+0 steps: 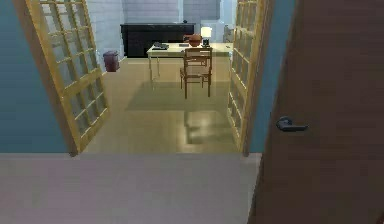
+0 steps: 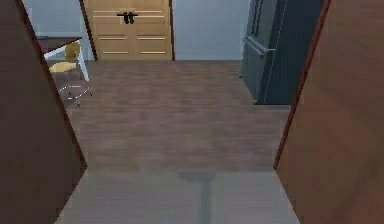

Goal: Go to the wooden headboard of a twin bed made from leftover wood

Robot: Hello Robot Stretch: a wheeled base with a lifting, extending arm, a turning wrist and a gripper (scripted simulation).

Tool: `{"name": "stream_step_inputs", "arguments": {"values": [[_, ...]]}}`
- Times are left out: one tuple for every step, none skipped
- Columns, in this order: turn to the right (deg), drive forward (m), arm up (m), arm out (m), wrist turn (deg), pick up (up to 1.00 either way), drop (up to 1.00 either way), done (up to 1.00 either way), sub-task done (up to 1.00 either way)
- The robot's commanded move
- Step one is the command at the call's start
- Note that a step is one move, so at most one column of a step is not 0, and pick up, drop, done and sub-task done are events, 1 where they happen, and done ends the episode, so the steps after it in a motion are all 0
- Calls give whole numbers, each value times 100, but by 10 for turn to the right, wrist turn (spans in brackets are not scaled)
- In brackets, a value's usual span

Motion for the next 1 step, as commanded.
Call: {"name": "stream_step_inputs", "arguments": {"values": [[-120,0,0,0,0,0,0,0,0]]}}
